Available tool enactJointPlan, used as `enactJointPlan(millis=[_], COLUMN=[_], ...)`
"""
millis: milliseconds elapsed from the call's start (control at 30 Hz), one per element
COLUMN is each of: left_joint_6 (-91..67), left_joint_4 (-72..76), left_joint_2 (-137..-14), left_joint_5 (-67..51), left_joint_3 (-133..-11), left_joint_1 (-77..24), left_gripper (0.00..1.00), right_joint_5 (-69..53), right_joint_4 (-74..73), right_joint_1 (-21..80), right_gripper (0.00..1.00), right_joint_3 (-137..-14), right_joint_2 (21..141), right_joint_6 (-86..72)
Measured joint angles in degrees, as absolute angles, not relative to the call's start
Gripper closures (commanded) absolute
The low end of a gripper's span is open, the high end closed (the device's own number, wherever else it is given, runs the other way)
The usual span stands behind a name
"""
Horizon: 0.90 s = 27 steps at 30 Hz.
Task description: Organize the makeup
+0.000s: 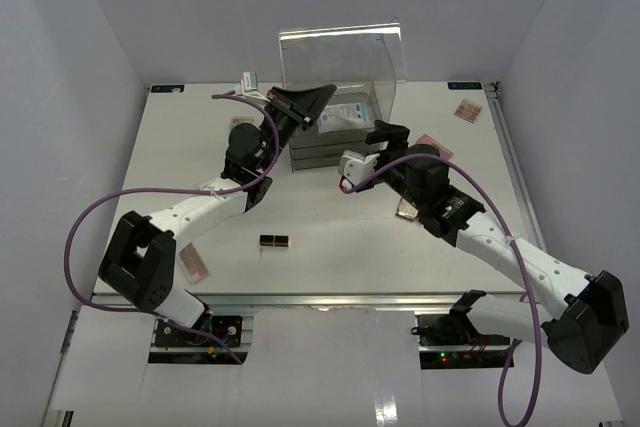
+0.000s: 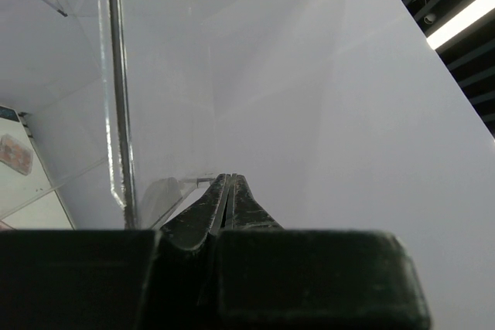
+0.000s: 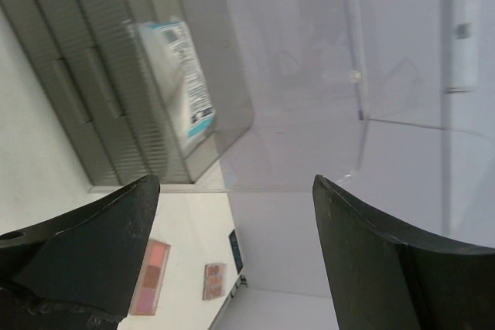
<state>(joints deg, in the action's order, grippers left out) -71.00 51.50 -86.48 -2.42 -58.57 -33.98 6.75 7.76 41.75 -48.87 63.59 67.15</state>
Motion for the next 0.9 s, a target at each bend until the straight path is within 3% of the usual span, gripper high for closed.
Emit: enactJointPlan(millis=[267, 900], left_joint_6=[-71.0, -71.9], left_joint_4=[51.5, 51.9], left_joint_2=[-86.5, -86.7], left_joint_5=[-2.4, -2.4], left_joint_3=[-56.9, -53.3], left_joint_1=[-34.0, -34.0], left_gripper=[1.00, 0.98], right_joint_5=[10.3, 14.3], right_joint_4=[8.1, 18.2], right_joint_1=[41.4, 38.1], right_gripper=[0.11, 0.05], right_joint_3=[-57.5, -58.0], right_joint_2=[64.8, 69.6], right_joint_6=[66.6, 69.4])
